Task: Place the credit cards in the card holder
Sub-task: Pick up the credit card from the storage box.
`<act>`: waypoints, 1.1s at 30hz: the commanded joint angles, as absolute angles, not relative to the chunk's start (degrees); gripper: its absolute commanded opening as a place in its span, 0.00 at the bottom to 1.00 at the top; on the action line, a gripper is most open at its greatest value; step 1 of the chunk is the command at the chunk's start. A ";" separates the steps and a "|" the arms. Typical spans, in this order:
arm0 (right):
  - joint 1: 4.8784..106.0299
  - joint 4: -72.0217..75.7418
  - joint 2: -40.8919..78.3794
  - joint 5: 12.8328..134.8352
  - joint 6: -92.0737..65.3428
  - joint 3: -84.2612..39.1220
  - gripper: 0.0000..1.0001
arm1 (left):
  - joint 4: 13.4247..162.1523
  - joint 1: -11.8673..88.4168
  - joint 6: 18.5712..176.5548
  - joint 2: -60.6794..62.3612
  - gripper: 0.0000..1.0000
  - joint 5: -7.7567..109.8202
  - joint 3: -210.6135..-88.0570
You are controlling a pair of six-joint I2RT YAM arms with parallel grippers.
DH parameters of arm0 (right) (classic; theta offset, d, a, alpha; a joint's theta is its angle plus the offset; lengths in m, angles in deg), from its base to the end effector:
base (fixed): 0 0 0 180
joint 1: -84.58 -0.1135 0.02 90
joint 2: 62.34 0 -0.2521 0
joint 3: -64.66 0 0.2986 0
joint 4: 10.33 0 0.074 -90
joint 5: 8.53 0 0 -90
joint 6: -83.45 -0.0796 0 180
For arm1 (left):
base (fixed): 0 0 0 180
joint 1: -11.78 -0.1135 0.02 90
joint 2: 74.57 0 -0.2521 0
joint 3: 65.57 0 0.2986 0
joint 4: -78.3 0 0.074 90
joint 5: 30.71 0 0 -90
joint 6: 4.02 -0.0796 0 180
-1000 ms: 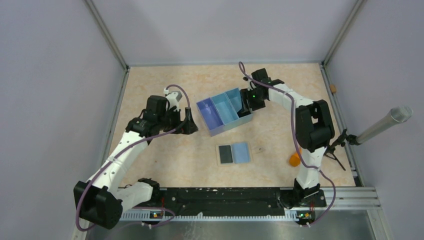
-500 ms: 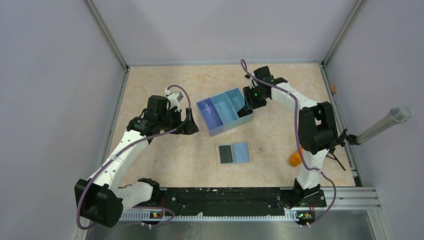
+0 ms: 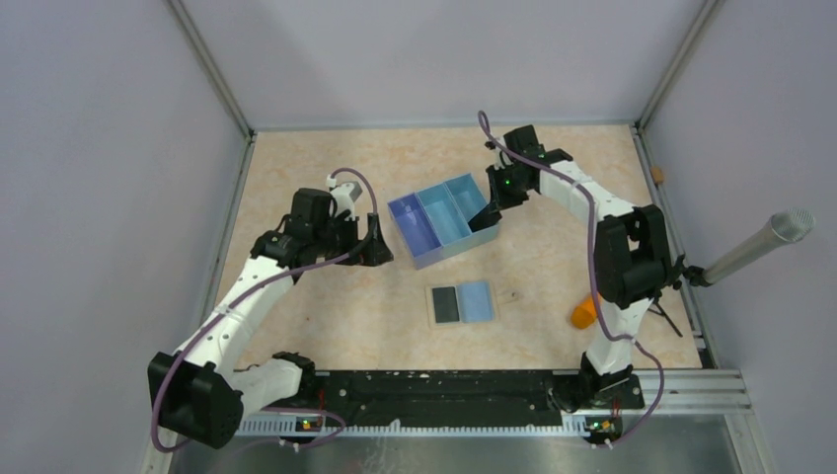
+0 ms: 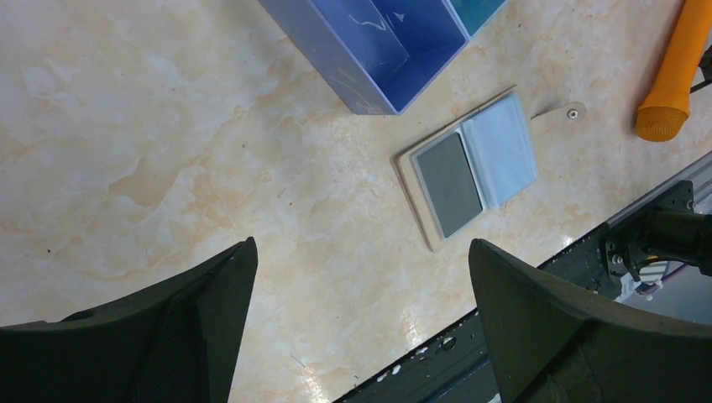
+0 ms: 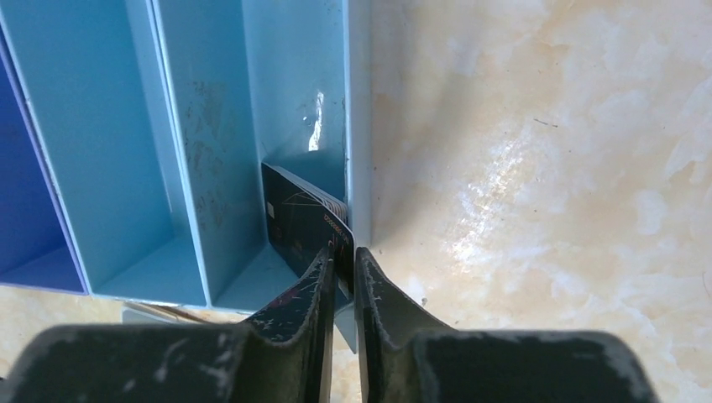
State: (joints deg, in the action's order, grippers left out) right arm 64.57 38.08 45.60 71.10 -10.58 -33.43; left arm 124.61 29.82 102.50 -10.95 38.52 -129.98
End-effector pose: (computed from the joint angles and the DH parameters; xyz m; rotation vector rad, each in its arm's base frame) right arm 0.4386 0.1750 0.1727 -0.4296 2.5758 0.3863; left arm 0.2865 -0.1230 0.2376 0.2125 2.4070 -0.7143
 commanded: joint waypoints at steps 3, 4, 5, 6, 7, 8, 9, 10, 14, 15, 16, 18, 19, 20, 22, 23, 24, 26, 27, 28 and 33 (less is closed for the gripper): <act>65.30 38.86 39.80 72.22 -10.18 -37.38 0.03 | 123.40 29.51 100.92 -11.08 0.99 36.50 -129.64; 65.31 38.92 39.25 71.89 -10.30 -37.61 0.01 | 123.24 29.53 100.74 -11.17 0.99 36.10 -129.54; 65.32 39.10 38.80 71.43 -10.48 -37.89 0.00 | 123.02 29.53 100.52 -11.29 0.99 35.83 -129.48; 65.25 39.41 38.36 70.88 -10.70 -38.24 0.00 | 122.76 29.53 100.34 -11.48 0.99 35.44 -129.33; 65.25 39.48 37.79 70.03 -10.80 -38.41 0.00 | 122.69 29.53 100.24 -11.65 0.99 35.00 -129.24; 65.25 39.21 37.10 69.09 -11.04 -38.32 0.00 | 122.56 29.53 100.22 -11.84 0.99 34.33 -129.17; 65.32 38.96 36.29 68.05 -11.30 -38.15 0.00 | 122.33 29.60 100.29 -12.00 0.99 33.56 -129.13; 65.29 38.61 35.48 66.68 -11.51 -37.90 0.00 | 121.95 29.61 100.54 -12.25 0.98 32.82 -128.85; 65.17 38.78 31.98 60.68 -12.31 -36.93 0.00 | 118.83 30.51 103.26 -14.05 0.96 29.64 -127.39; 65.11 38.84 30.82 59.37 -12.59 -36.26 0.00 | 117.76 31.18 104.13 -14.65 0.96 29.30 -126.94; 64.93 38.74 29.58 58.18 -12.84 -35.34 0.00 | 116.67 31.98 104.96 -15.15 0.96 29.26 -126.49; 64.41 38.74 27.06 55.12 -13.03 -33.41 0.00 | 114.64 34.03 106.43 -16.06 0.96 29.22 -125.78; 64.05 39.02 25.91 53.00 -12.89 -32.34 0.00 | 113.60 35.12 107.18 -16.44 0.96 29.22 -125.51; 63.40 39.29 24.98 51.03 -12.80 -31.35 0.00 | 112.44 36.42 107.82 -16.77 0.96 29.28 -125.24; 61.23 38.83 23.00 47.94 -13.04 -28.54 0.00 | 108.68 39.36 109.12 -17.15 0.96 29.00 -124.51; 59.11 38.61 21.94 46.43 -13.05 -27.03 0.00 | 107.10 41.08 109.52 -17.10 0.96 28.63 -124.13; 57.45 38.22 21.16 45.43 -12.93 -25.53 0.00 | 105.61 42.71 109.76 -16.76 0.97 27.91 -123.85; 53.90 37.40 20.22 43.29 -12.90 -22.88 0.00 | 103.27 45.18 110.30 -15.81 0.97 26.01 -123.62; 52.41 36.95 19.98 41.97 -12.94 -21.68 0.00 | 102.36 45.93 110.66 -15.26 0.97 25.40 -123.49; 51.02 36.41 19.93 40.48 -13.08 -20.52 0.00 | 101.93 46.59 110.83 -14.71 0.97 25.09 -123.39; 47.30 33.66 19.37 33.59 -13.58 -16.11 0.00 | 102.32 48.41 110.08 -13.68 0.97 24.71 -122.88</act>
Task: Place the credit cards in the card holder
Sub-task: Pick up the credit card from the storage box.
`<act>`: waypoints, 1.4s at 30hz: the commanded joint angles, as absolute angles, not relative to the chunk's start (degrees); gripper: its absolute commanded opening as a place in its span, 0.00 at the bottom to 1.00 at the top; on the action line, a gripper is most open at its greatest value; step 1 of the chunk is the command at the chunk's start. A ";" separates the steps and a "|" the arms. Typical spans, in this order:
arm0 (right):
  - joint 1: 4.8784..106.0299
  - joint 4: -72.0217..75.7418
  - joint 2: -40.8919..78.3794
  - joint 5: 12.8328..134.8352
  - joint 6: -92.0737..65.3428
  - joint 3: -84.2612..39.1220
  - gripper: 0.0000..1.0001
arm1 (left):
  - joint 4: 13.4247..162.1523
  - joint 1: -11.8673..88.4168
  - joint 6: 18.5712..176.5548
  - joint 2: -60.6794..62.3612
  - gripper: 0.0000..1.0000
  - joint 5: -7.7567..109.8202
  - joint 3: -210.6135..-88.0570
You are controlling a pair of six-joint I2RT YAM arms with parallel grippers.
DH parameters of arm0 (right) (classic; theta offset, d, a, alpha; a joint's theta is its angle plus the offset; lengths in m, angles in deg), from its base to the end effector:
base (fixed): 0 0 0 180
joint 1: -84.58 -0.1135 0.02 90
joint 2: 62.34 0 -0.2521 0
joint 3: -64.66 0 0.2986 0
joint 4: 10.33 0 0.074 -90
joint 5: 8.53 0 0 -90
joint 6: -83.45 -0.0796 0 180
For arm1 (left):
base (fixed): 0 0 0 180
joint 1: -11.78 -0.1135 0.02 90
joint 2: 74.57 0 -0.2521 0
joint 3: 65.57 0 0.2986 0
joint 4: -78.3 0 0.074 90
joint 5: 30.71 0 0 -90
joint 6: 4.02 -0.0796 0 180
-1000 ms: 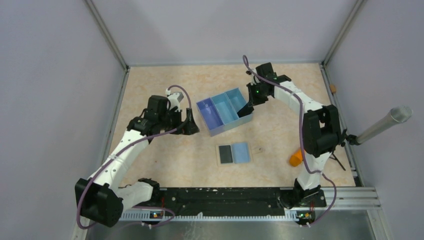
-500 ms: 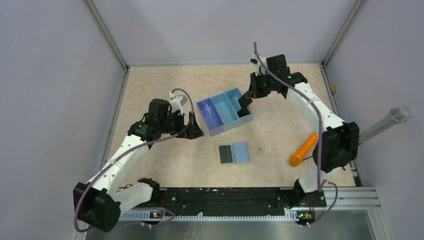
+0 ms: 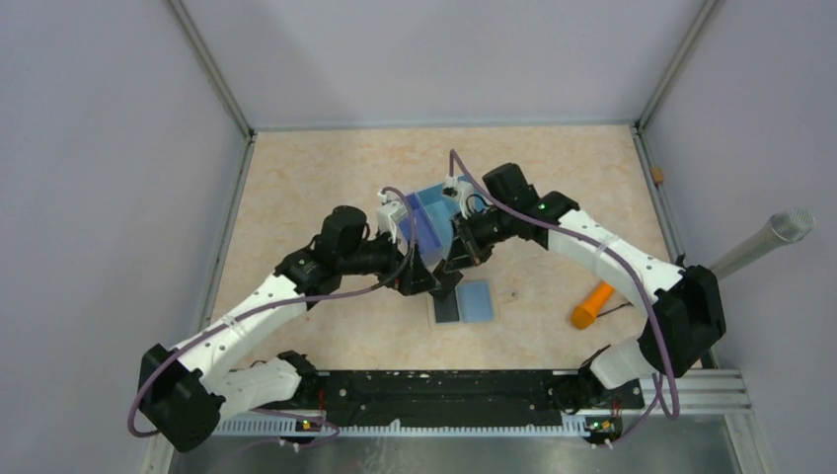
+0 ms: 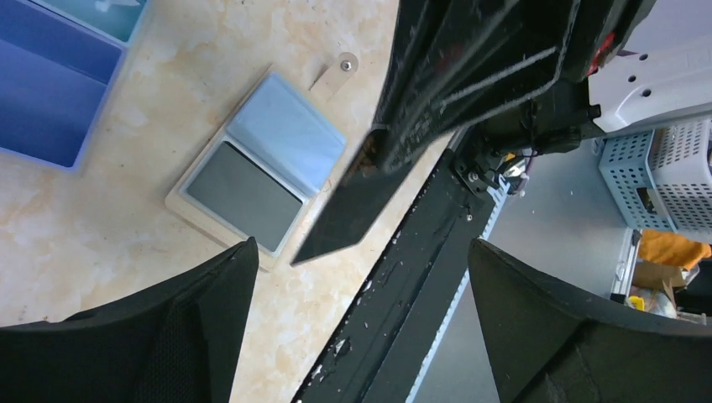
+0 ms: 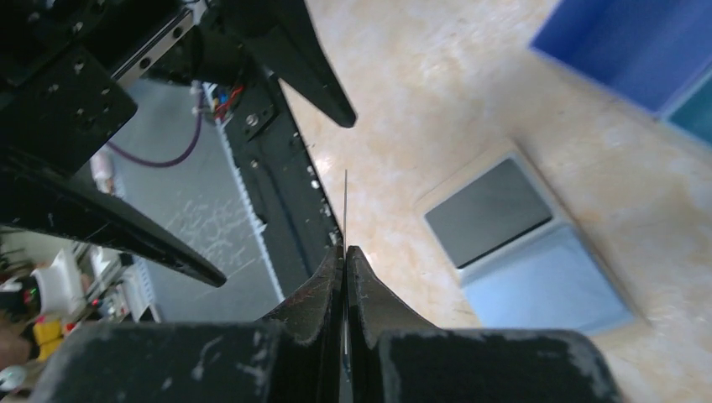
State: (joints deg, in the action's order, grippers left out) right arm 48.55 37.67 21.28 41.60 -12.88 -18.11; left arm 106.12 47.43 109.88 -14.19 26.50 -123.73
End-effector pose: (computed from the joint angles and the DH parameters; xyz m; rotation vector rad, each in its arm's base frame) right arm 0.2768 0.2645 0.2579 -0.9580 2.3012 1.1703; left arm 0.2315 -0.2191 0.2505 0.5998 2.1616 -1.1984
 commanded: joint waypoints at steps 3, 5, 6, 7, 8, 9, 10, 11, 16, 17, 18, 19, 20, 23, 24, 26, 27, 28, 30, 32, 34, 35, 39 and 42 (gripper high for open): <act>47.14 32.44 19.03 29.45 -13.68 -14.70 0.00 | 102.64 49.34 109.81 -13.57 0.97 23.52 -121.81; 47.10 31.23 18.81 27.73 -14.11 -13.99 0.00 | 102.40 49.85 110.03 -13.06 0.93 21.18 -121.05; 47.06 30.49 18.65 26.78 -14.32 -13.69 0.00 | 102.01 50.10 110.37 -12.85 0.88 19.75 -120.64; 47.05 30.11 18.61 26.32 -14.29 -13.59 0.00 | 101.16 50.24 110.91 -12.75 0.82 18.23 -120.08; 47.05 29.94 18.61 25.88 -14.33 -13.52 0.00 | 99.98 50.42 111.59 -12.83 0.74 16.71 -119.61; 46.96 29.84 18.68 25.46 -14.24 -13.53 0.00 | 98.47 50.59 112.49 -13.05 0.67 15.56 -118.84; 46.96 29.80 18.82 24.96 -14.05 -13.51 0.00 | 96.16 50.70 113.66 -13.49 0.61 14.75 -118.09; 46.96 29.83 18.93 24.58 -13.88 -13.41 0.00 | 93.73 50.79 115.03 -13.93 0.55 13.74 -117.03; 47.01 31.01 18.94 26.17 -13.34 -13.02 0.00 | 85.60 50.95 120.51 -14.04 0.08 13.10 -113.29; 47.01 31.01 18.84 28.19 -14.35 -12.89 0.00 | 84.64 51.08 121.48 -13.68 0.00 13.50 -112.63; 47.16 30.81 18.56 31.06 -15.80 -12.78 0.10 | 83.38 51.30 122.52 -13.40 0.00 13.95 -111.93; 47.45 30.81 18.34 33.56 -17.10 -12.54 0.22 | 81.75 51.59 123.86 -13.20 0.00 14.90 -110.98; 48.18 30.85 17.99 35.54 -18.36 -12.11 0.40 | 80.07 52.04 125.36 -13.14 0.00 16.49 -109.93; 52.23 30.40 16.06 41.67 -23.36 -9.37 0.56 | 74.35 53.14 131.99 -13.53 0.00 23.49 -105.83; 53.91 30.29 15.15 42.96 -24.52 -8.03 0.57 | 71.71 53.48 134.38 -13.64 0.00 25.73 -104.15; 57.13 29.39 13.08 45.56 -26.62 -4.81 0.57 | 66.77 54.39 138.68 -13.56 0.00 29.79 -100.81; 58.19 28.43 11.89 45.90 -27.50 -3.05 0.57 | 64.30 54.91 140.53 -13.30 0.00 31.52 -99.52; 58.89 28.20 10.82 47.46 -28.41 -1.41 0.57 | 62.78 55.45 142.15 -12.96 0.00 33.67 -98.62; 59.13 31.92 9.31 59.47 -29.58 -0.27 0.58 | 62.53 56.38 145.48 -12.07 0.00 39.01 -97.18; 59.36 35.10 8.53 69.34 -30.44 0.33 0.58 | 60.51 57.45 148.77 -10.66 0.00 43.64 -95.69; 59.71 36.14 7.88 75.72 -31.70 2.06 0.58 | 56.73 58.67 151.53 -8.77 0.00 46.44 -94.32; 59.77 36.34 7.72 77.85 -32.35 2.81 0.58 | 55.46 59.40 152.58 -7.65 0.00 47.95 -94.03; 59.78 36.79 7.86 81.89 -34.04 5.40 0.55 | 52.38 63.26 154.71 -2.31 0.00 53.11 -95.18; 59.78 36.58 8.59 83.06 -35.08 7.33 0.53 | 49.36 65.50 156.55 3.25 0.00 55.09 -96.51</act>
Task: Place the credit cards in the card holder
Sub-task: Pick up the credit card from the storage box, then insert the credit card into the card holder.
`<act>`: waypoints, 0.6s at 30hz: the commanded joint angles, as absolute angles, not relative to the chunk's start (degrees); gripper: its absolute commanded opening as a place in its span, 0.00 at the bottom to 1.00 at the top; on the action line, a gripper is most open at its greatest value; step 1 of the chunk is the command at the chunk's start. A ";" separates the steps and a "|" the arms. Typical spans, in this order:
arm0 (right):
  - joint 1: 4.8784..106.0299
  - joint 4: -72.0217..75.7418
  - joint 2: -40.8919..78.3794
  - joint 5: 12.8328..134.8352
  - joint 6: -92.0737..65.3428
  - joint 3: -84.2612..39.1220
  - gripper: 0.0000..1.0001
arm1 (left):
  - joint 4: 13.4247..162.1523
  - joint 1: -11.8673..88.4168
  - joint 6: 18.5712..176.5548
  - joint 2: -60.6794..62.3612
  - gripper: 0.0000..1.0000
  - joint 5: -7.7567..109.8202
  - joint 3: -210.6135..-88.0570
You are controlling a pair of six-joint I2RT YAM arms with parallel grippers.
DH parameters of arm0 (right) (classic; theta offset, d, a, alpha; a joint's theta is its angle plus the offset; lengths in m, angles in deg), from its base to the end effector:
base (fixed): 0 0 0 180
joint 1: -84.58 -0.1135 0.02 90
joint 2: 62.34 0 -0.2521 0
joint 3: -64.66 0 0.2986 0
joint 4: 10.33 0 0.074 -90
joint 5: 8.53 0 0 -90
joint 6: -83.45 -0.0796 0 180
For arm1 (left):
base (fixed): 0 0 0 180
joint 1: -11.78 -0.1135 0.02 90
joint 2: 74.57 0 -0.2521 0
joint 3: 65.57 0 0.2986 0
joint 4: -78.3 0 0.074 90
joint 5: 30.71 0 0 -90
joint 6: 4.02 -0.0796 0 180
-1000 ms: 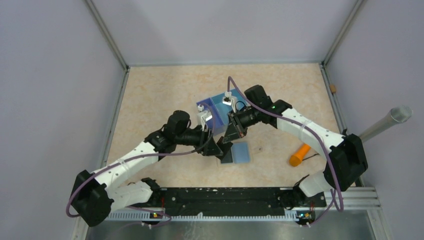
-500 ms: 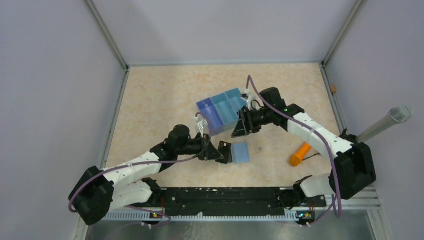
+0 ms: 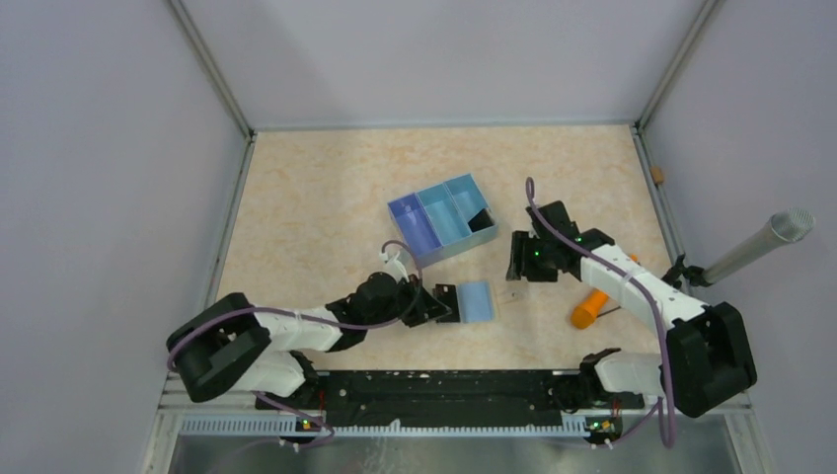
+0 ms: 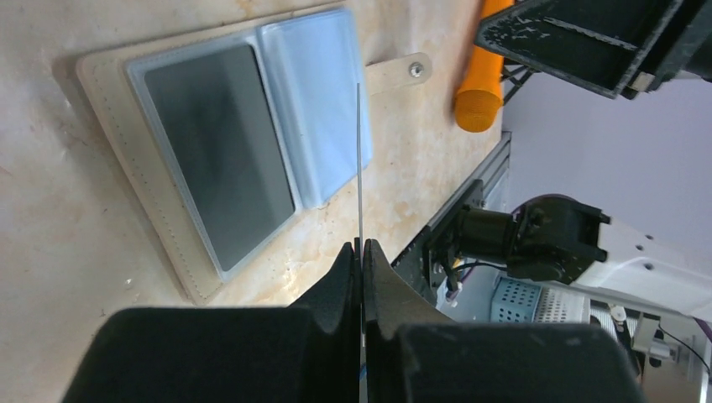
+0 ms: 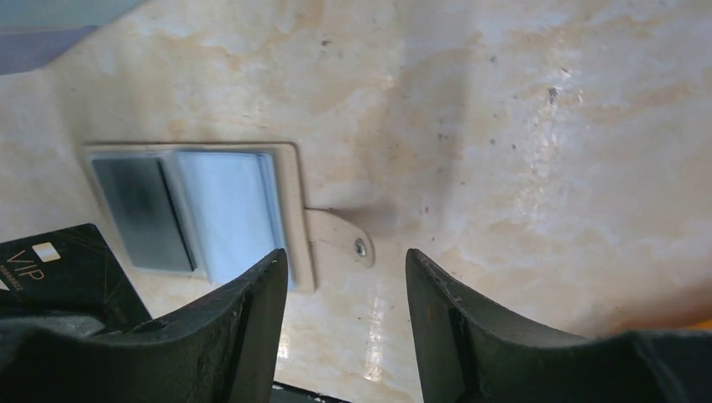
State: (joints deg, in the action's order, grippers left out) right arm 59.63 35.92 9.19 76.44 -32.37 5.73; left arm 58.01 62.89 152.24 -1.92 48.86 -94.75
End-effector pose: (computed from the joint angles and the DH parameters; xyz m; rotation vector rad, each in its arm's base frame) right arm 0.2789 0.1374 0.1563 -0.0124 2.6558 0.4227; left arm 0.1781 -0.2437 0.0888 -0.1659 2.2971 -1.4046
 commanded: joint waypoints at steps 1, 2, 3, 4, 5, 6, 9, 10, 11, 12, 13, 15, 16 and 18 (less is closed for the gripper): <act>59.79 35.57 8.80 82.25 -35.30 8.15 0.52 | 48.13 65.90 157.09 4.72 0.00 55.24 -96.71; 59.78 34.57 8.99 81.73 -35.43 9.10 0.52 | 47.57 66.18 157.43 5.93 0.00 55.56 -96.88; 59.73 33.53 9.26 80.45 -35.62 9.98 0.51 | 47.46 66.44 157.70 6.96 0.00 56.09 -97.12; 59.79 32.65 9.55 79.59 -35.78 10.85 0.50 | 47.33 66.66 157.90 7.95 0.00 56.41 -97.26; 59.77 31.82 9.99 79.13 -36.02 11.79 0.49 | 46.59 66.77 158.22 8.99 0.00 56.57 -97.34; 59.79 30.91 10.34 78.55 -36.22 12.36 0.49 | 45.64 66.84 158.43 9.88 0.00 56.50 -97.43; 59.75 29.04 11.45 78.14 -36.40 13.38 0.46 | 44.41 67.04 158.71 12.16 0.00 56.02 -98.09; 59.77 28.65 11.83 78.01 -36.37 13.53 0.45 | 44.37 67.06 158.75 12.60 0.00 55.96 -98.35; 59.76 28.31 12.23 77.98 -36.43 13.66 0.43 | 44.24 67.06 158.76 13.01 0.00 55.88 -98.51; 59.75 27.91 12.53 77.87 -36.43 13.81 0.42 | 44.20 67.04 158.68 13.39 0.00 55.87 -98.64; 59.75 27.52 12.81 77.75 -36.38 13.98 0.41 | 44.19 67.06 158.63 13.72 0.00 55.82 -98.76; 59.79 26.63 13.38 77.44 -36.43 14.27 0.37 | 44.15 67.06 159.10 14.50 0.00 55.70 -98.83; 59.75 26.25 13.63 77.36 -36.40 14.42 0.36 | 43.92 67.06 159.23 14.91 0.00 55.62 -98.81; 59.75 25.79 14.06 77.32 -36.38 14.52 0.31 | 43.84 67.01 159.64 15.52 0.00 55.52 -98.79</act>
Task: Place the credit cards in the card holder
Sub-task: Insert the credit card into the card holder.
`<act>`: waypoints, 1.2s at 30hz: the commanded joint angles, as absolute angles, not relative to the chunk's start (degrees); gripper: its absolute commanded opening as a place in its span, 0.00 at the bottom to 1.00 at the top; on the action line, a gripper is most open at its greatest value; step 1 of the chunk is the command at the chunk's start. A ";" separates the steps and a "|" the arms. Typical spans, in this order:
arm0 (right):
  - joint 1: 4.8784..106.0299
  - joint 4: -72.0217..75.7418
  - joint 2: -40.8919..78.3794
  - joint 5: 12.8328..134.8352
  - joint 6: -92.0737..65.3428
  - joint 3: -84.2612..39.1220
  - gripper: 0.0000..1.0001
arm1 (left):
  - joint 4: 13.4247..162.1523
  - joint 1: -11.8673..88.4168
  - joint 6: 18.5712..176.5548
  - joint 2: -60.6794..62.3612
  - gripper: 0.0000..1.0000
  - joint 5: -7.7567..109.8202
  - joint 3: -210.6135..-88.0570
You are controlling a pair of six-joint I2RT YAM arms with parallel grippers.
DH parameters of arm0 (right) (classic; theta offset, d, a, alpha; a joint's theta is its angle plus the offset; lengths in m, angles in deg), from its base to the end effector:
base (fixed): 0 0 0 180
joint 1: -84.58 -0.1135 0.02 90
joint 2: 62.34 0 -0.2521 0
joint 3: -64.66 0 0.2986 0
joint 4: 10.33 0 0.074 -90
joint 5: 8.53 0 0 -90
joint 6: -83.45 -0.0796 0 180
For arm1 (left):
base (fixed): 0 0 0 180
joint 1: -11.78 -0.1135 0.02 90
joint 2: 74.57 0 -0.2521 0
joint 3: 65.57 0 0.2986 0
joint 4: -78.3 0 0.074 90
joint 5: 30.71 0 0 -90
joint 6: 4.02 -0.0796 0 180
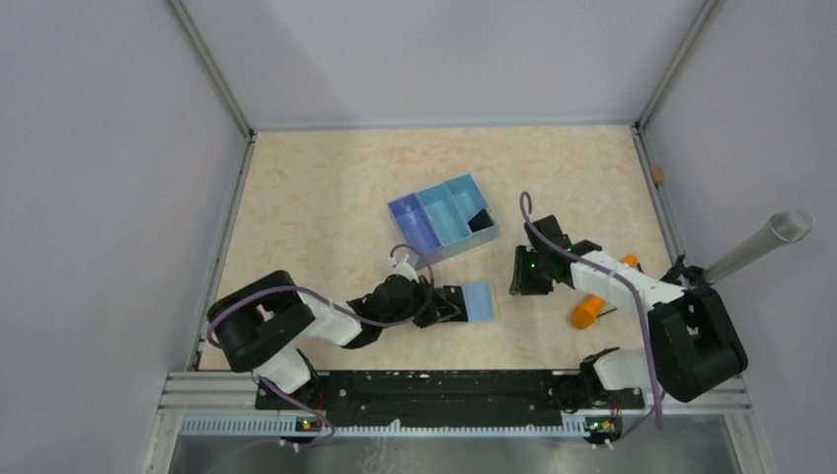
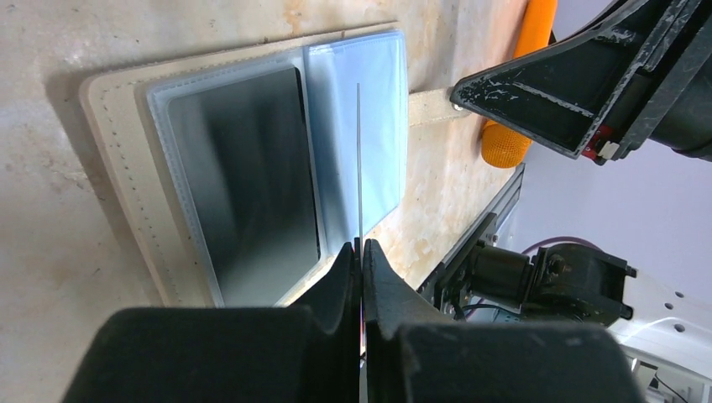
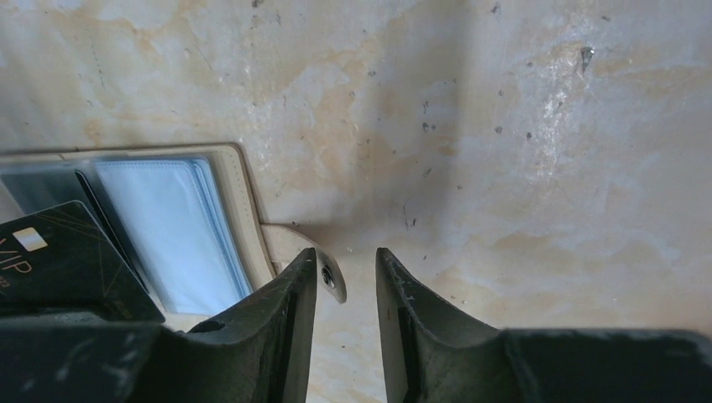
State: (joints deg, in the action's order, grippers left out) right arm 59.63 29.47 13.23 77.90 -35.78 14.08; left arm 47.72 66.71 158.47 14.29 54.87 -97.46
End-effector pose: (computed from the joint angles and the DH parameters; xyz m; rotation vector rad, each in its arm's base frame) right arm 0.2637 0.1282 0.0927 0.0837 2.7546 0.3571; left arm 0.1760 -0.2614 0.0470 -0.3056 2.3498 -1.3576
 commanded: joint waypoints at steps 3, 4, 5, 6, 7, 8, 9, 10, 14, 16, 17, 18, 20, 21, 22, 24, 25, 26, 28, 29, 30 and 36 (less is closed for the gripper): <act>59.75 25.31 14.31 77.07 -36.34 14.80 0.25 | 44.27 67.01 160.04 16.04 0.00 55.42 -98.86; 59.77 25.27 14.34 77.04 -36.25 14.83 0.23 | 44.66 67.05 160.19 16.05 0.00 55.49 -98.94; 59.78 25.30 14.38 76.91 -36.20 14.90 0.20 | 45.06 67.01 160.24 16.05 0.00 55.51 -98.88; 59.77 25.32 14.39 76.91 -36.17 14.92 0.18 | 45.31 67.05 160.25 15.97 0.00 55.56 -98.88; 59.78 25.29 14.33 76.86 -36.17 15.00 0.16 | 45.66 67.06 160.33 15.95 0.00 55.60 -98.95; 59.79 25.30 14.37 76.97 -36.12 15.08 0.14 | 45.95 67.06 160.29 15.89 0.00 55.60 -99.03; 59.76 25.38 14.39 76.99 -36.16 15.09 0.12 | 46.28 66.99 160.26 15.88 0.00 55.60 -99.11; 59.76 25.41 14.44 77.06 -36.13 15.10 0.11 | 46.64 66.98 160.33 15.87 0.00 55.59 -99.09; 59.77 25.47 14.39 77.15 -36.14 14.91 0.06 | 48.27 67.01 160.27 15.69 0.00 55.54 -99.39; 59.75 25.66 14.52 77.41 -36.09 14.74 0.05 | 48.42 66.97 160.04 16.06 0.00 55.45 -99.69; 59.71 25.71 14.56 77.51 -36.02 14.74 0.04 | 48.22 66.97 159.88 16.36 0.00 55.29 -99.81; 59.77 25.82 14.57 77.52 -36.07 14.74 0.03 | 47.71 66.93 159.75 16.73 0.00 54.99 -99.96; 59.80 25.82 14.61 77.51 -36.08 14.74 0.02 | 47.25 66.92 159.41 17.35 0.00 54.42 -100.37; 59.76 25.88 14.66 77.50 -36.04 14.74 0.02 | 47.23 66.89 159.17 17.71 0.00 54.10 -100.68; 59.71 25.94 14.66 77.52 -36.07 14.74 0.01 | 47.14 66.81 159.12 18.14 0.00 53.83 -100.78; 59.79 26.08 14.61 77.57 -35.93 14.65 0.00 | 47.13 66.59 159.11 18.56 0.00 53.35 -100.90; 59.77 26.14 14.57 77.68 -35.95 14.66 0.00 | 47.29 66.45 159.19 18.50 0.00 53.24 -100.87; 59.79 26.27 14.57 77.80 -35.97 14.66 0.00 | 47.69 66.40 159.13 18.23 0.00 53.27 -100.70; 59.71 26.60 14.40 78.20 -36.01 14.66 0.00 | 49.68 66.30 158.66 17.23 0.00 53.58 -100.63; 59.74 26.58 14.32 78.29 -36.07 14.70 0.00 | 50.71 66.27 158.46 16.56 0.00 53.82 -100.53; 59.77 26.62 14.31 78.44 -36.08 14.78 0.00 | 51.60 66.22 158.28 15.98 0.00 53.98 -100.32; 59.79 26.65 14.31 78.55 -35.99 14.79 0.00 | 53.42 66.18 157.71 15.36 0.00 53.57 -100.33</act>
